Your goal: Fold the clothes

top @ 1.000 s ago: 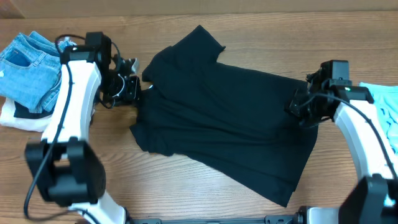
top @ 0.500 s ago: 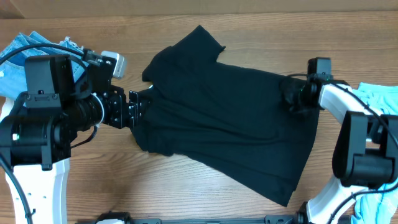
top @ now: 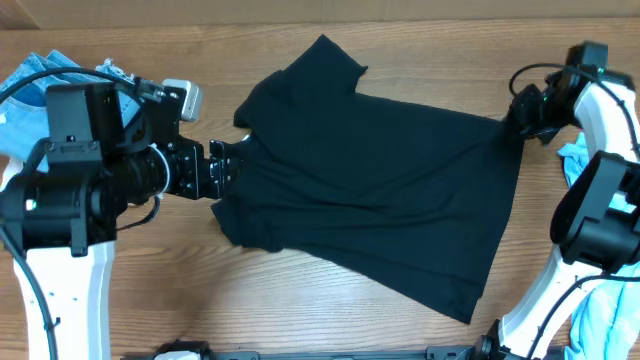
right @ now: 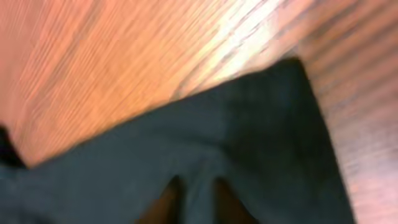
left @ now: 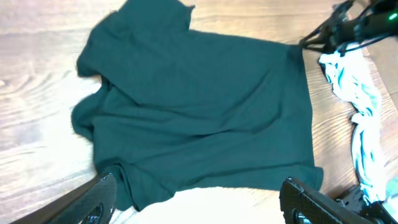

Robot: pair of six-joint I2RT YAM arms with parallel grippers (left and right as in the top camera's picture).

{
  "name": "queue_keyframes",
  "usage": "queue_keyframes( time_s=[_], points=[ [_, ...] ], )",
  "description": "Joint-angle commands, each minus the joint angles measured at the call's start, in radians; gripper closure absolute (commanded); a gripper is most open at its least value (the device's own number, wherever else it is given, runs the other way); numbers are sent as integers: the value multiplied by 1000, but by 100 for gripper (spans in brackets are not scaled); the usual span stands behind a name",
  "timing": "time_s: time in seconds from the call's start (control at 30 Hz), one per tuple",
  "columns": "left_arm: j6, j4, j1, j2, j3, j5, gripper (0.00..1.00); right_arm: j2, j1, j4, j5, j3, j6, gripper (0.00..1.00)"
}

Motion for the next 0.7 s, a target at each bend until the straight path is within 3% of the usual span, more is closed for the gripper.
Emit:
queue_keyframes(
  time_s=[0.0, 0.07, 0.13, 0.2, 0.4, 0.57, 0.67],
  points=[
    [-9, -11, -6, 39, 11, -6, 14, -10, 2, -77, 98, 8, -16, 31],
    [-6, -18, -6, 53, 11, -6, 14, -9, 2, -91, 118, -34, -16, 27],
    [-5, -20, -6, 64, 11, -6, 14, -8, 5, -74, 118, -113, -9, 30],
    [-5, -12, -6, 68, 11, -6, 14, -8, 27, 21, 118, -258, 10, 47],
    [-6, -13, -6, 68, 11, -6, 14, -4, 33, 176, 157, -350, 106, 81],
    [-8, -14, -6, 68, 11, -5, 15, 3, 27, 350, 223, -357, 112, 87],
    [-10, -16, -6, 68, 11, -1, 16, 3, 14, 462, 222, -356, 104, 96]
  ],
)
